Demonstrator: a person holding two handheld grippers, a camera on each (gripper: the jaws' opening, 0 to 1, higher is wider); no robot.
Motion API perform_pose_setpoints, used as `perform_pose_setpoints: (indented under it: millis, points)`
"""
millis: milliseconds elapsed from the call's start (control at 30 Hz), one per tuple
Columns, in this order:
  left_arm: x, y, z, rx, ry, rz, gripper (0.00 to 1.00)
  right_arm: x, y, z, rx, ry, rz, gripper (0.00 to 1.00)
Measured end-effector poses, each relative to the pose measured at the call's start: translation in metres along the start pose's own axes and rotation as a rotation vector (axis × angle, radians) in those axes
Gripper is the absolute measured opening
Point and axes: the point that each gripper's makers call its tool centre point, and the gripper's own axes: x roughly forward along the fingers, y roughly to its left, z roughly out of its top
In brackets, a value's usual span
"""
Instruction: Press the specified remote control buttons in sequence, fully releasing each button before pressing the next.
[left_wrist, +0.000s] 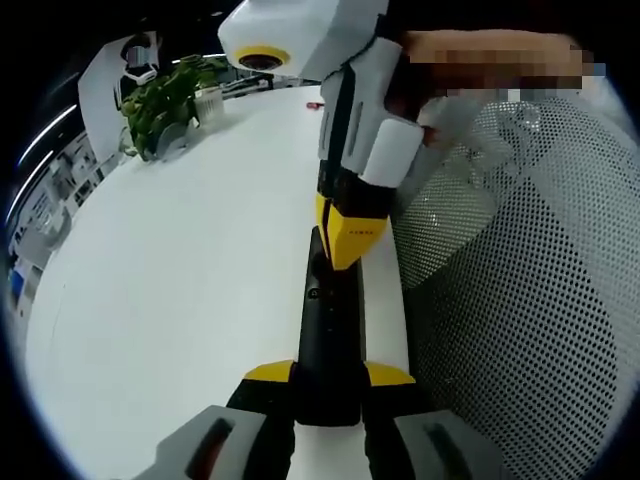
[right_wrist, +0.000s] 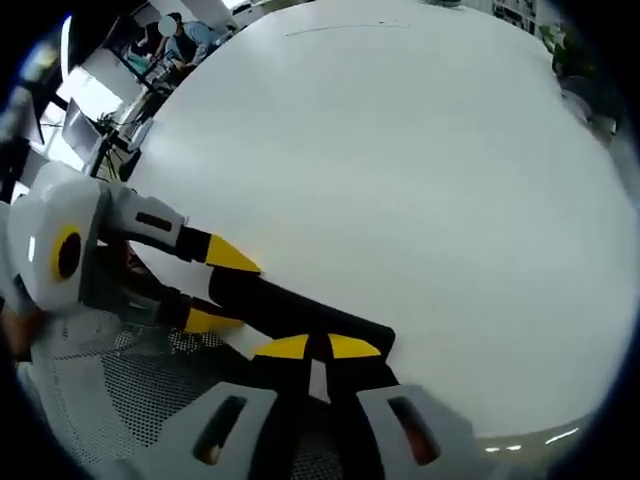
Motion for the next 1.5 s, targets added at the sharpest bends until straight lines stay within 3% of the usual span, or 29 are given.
perform_pose_setpoints:
  millis: [133, 233, 367, 667, 867, 1067, 1400, 1500]
  points:
    - [0.0001, 0.0001, 0.0001, 0.001, 0.002, 0.001, 0.25, 0.0012, 0.001, -0.0005, -0.016, -0.002, -0.01, 0.02]
    - [0.0002, -0.0001, 0.0002, 0.001, 0.004, -0.001, 0.25, 0.0021, -0.0038, -0.0002, -0.099, 0.001, -0.079, 0.0]
    - [0.0001, -0.0004, 0.0002, 0.0, 0.003, -0.003, 0.25, 0.004, 0.0007, 0.0002, -0.166, 0.002, -0.097, 0.0]
    - [-0.0001, -0.0001, 0.0001, -0.006, 0.003, -0.001, 0.25, 0.0047, -0.0028, 0.0009, -0.108, 0.017, -0.075, 0.0]
    - [0.0001, 0.0001, 0.0003, -0.006, 0.002, -0.001, 0.25, 0.0034, -0.0036, 0.0002, -0.064, -0.012, -0.063, 0.0]
    - [0.0001, 0.0002, 0.0004, -0.012, -0.012, 0.003, 0.25, 0.0026, -0.0045, 0.001, 0.044, -0.012, -0.028, 0.0]
    - [-0.0002, -0.0004, 0.0001, -0.009, -0.023, 0.003, 0.25, -0.0002, 0.0035, 0.0073, 0.084, -0.038, 0.016, 0.0]
    - [-0.0004, -0.0005, 0.0001, -0.009, -0.023, 0.002, 0.25, 0.0024, 0.0039, 0.0012, 0.089, -0.019, 0.0, 0.0]
